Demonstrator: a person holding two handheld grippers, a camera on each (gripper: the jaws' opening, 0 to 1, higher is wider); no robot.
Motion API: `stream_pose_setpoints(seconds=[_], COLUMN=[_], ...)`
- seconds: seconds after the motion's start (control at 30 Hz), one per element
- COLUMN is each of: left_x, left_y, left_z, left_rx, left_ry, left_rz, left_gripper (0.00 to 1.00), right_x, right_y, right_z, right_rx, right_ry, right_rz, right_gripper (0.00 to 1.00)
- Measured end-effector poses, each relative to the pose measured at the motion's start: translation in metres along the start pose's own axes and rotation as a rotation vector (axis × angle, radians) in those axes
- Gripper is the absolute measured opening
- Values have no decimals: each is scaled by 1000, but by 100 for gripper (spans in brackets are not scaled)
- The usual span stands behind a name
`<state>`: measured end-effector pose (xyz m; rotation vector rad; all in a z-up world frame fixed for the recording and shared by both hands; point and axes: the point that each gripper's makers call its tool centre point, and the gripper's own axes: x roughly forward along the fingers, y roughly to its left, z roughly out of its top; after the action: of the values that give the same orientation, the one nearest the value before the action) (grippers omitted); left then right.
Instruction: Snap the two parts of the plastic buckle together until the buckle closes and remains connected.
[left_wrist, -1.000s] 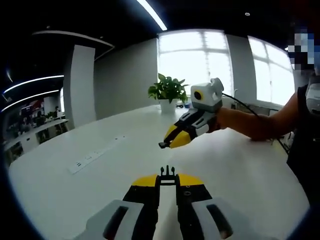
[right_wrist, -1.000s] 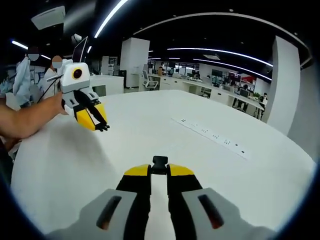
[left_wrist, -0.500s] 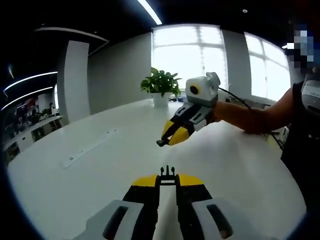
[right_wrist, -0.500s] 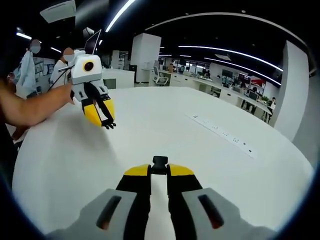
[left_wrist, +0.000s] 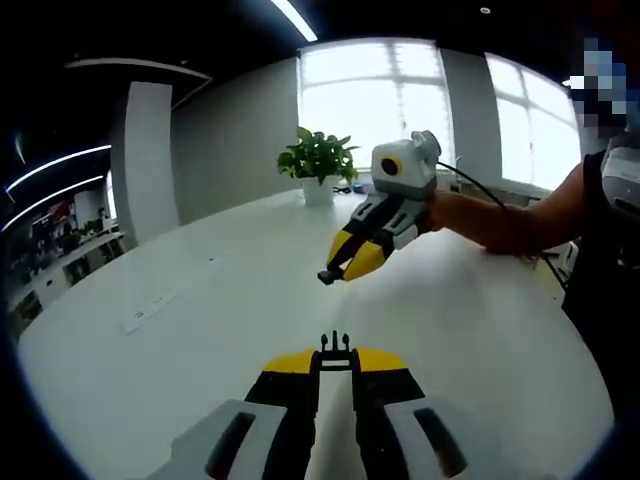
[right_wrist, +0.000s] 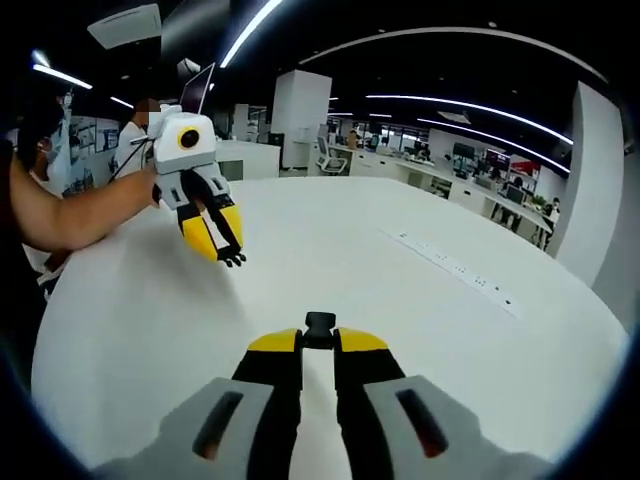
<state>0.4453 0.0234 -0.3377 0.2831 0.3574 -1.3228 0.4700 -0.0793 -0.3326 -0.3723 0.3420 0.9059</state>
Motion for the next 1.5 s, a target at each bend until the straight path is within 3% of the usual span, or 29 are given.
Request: stream_pose_setpoints(seconds=[0.2, 0.47, 0.67, 1.03, 1.27, 1.5], left_x=[-2, -5, -6, -15, -18, -13], left_y=[-1, -12, -12, -15, -33, -33], left_z=[-7, -10, -16, -7, -2, -6], left_rx=[6, 22, 8, 9, -1, 18], left_ry=[19, 27, 42, 19, 17, 24], left_rz=[-18, -68, -74, -64, -140, -133], left_gripper=[10, 10, 10, 11, 11, 11], right_x=[-1, -3, -11, -17, -22, -22], right_y=[3, 19, 23, 25, 35, 42], right_z=[-2, -9, -3, -1, 1, -1], right_rx=[-5, -11, -13, -21, -45, -64], right_ry=[-2, 1, -18, -24, -25, -16], right_rz=[20, 112, 129, 140, 183, 205], right_gripper=[11, 11, 11, 11, 11, 11])
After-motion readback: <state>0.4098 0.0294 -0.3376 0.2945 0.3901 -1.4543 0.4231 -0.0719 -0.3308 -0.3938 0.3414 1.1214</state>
